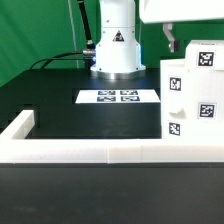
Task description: Assemble cabinet
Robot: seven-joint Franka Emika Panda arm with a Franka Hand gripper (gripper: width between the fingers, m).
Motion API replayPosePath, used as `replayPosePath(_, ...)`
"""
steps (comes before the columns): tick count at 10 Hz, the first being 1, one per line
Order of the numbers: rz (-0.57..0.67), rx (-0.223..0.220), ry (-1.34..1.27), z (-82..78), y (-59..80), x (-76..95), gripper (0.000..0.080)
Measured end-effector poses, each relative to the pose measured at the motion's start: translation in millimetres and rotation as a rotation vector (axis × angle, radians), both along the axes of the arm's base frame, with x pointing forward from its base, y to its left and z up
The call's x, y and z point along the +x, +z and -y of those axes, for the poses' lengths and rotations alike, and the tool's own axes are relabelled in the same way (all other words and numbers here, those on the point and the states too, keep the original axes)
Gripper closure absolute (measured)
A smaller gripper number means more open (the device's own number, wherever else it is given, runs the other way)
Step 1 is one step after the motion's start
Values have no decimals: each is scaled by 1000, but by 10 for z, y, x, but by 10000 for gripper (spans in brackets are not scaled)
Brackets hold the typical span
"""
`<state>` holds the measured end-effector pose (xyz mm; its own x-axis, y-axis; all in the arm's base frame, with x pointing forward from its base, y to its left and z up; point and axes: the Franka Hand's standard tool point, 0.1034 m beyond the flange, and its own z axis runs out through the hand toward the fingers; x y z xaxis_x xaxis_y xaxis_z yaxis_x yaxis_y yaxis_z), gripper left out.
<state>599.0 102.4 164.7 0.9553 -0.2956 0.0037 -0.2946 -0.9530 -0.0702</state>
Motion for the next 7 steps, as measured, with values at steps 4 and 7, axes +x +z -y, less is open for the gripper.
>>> replayPosePath(4, -21, 7, 0, -19, 190, 166, 2)
replayPosePath(7, -21, 7, 0, -18, 188, 165, 2)
